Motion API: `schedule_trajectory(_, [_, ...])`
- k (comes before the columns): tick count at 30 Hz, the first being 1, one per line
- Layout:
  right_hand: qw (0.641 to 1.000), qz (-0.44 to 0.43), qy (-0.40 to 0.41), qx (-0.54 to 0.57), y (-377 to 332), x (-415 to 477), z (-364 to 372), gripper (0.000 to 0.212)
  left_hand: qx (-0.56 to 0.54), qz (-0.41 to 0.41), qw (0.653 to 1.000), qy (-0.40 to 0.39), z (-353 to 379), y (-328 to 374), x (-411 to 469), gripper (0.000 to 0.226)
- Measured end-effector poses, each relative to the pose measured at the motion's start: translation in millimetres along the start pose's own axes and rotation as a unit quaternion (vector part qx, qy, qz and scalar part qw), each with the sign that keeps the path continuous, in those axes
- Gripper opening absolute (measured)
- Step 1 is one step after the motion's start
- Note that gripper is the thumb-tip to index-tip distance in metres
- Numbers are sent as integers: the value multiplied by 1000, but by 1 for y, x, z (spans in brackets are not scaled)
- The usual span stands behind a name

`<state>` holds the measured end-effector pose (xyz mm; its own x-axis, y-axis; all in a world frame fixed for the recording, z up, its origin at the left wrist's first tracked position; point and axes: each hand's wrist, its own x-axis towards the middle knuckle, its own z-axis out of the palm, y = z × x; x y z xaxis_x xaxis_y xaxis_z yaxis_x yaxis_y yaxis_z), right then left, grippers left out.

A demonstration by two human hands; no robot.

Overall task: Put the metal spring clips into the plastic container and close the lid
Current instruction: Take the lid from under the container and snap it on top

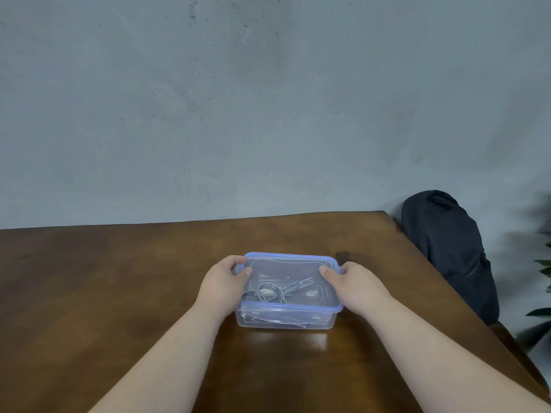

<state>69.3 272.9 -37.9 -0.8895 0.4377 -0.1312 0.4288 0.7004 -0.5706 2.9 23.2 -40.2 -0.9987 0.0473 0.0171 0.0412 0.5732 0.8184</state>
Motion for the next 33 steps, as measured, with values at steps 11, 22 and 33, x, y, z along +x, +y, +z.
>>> schedule_trajectory(11, [999, 4, -36, 24, -7, 5, -3, 53, 78, 13, 996, -43, -3, -6, -2, 49])
schedule_trajectory(22, [993, 37, -43, 102, -10, 7, 2, 43, -3, -5, 997, -81, -6, -9, 12, 33])
schedule_trajectory(33, [922, 53, -90, 374, -10, 15, 7, 24, -125, -32, 980, -154, -9, -7, 26, 53])
